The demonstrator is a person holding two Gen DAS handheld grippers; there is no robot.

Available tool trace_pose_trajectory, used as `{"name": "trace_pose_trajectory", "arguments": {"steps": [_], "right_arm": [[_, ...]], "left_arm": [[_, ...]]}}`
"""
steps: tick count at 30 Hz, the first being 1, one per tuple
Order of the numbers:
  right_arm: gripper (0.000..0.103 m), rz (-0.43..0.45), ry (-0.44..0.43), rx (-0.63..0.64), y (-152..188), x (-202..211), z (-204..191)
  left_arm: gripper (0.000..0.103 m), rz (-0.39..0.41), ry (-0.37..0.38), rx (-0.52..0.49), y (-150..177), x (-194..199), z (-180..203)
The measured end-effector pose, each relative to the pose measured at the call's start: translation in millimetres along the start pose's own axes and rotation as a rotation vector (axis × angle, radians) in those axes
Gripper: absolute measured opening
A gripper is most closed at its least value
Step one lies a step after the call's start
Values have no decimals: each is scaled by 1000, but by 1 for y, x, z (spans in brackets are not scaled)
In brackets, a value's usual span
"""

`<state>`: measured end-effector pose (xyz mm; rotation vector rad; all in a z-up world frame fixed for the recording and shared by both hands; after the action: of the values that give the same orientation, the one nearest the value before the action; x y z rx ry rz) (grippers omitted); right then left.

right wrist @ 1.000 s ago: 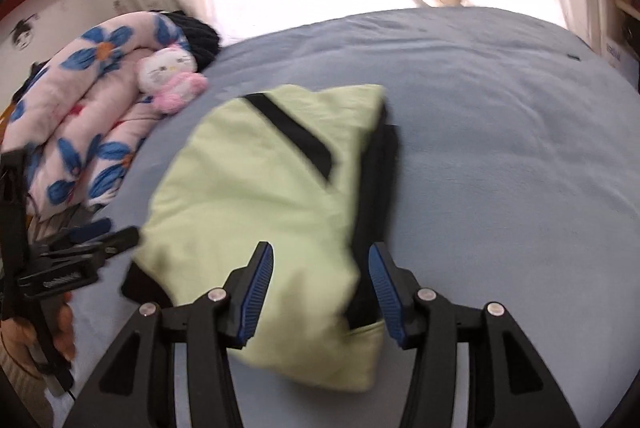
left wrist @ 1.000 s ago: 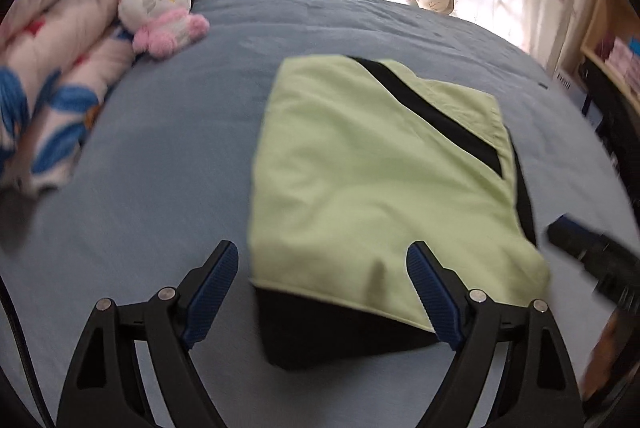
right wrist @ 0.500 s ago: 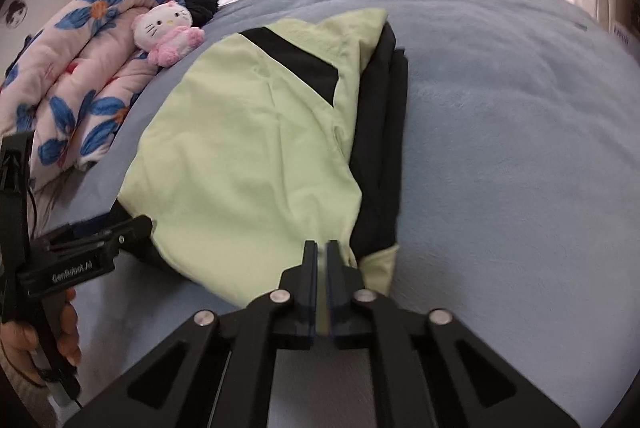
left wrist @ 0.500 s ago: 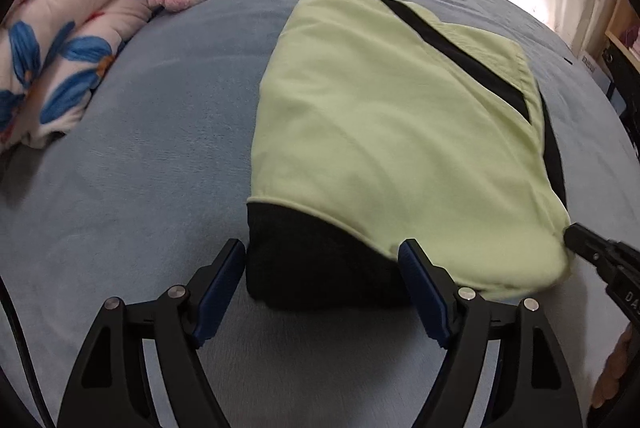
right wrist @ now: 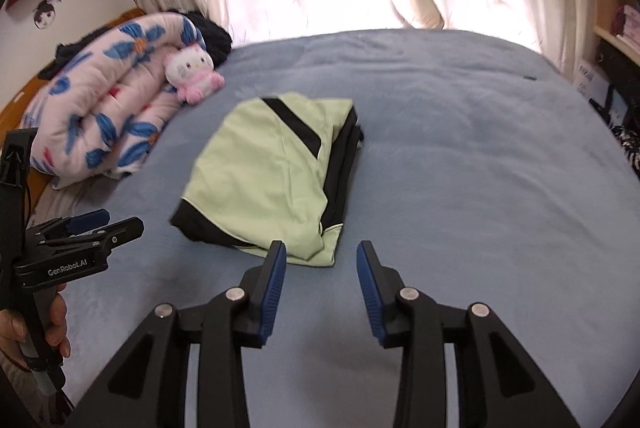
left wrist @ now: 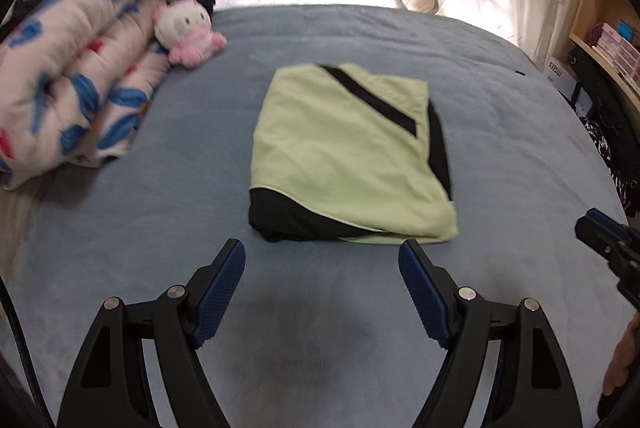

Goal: Fold large clothes

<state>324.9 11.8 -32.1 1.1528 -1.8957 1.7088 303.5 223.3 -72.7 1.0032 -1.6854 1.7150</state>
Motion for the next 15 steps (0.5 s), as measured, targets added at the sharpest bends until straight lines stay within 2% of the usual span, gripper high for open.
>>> {"name": "trace_pose_trajectory", "arguments": {"steps": [3, 8, 15], "right_arm": [[51, 28, -2, 7, 2, 46, -2], [59, 85, 7, 34, 11, 124, -8], [61, 118, 6, 66, 37, 215, -19]], "left_arm": [[79, 31, -3, -21, 2, 47, 8], [80, 63, -36, -48, 18, 120, 24], [84, 116, -24, -93, 52, 201, 52]]}}
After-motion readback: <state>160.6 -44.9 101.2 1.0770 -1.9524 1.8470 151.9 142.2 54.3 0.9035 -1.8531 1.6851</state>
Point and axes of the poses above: each gripper's, at about its wrist camera, not at the fingertips, and x roughly against the way its jaws point, z to its right, y to its underside, the point moved 8 cm from there along -x, roughly the way its jaws point, and after that the axes turned 3 degrees about -y, right-handed, at the moved point
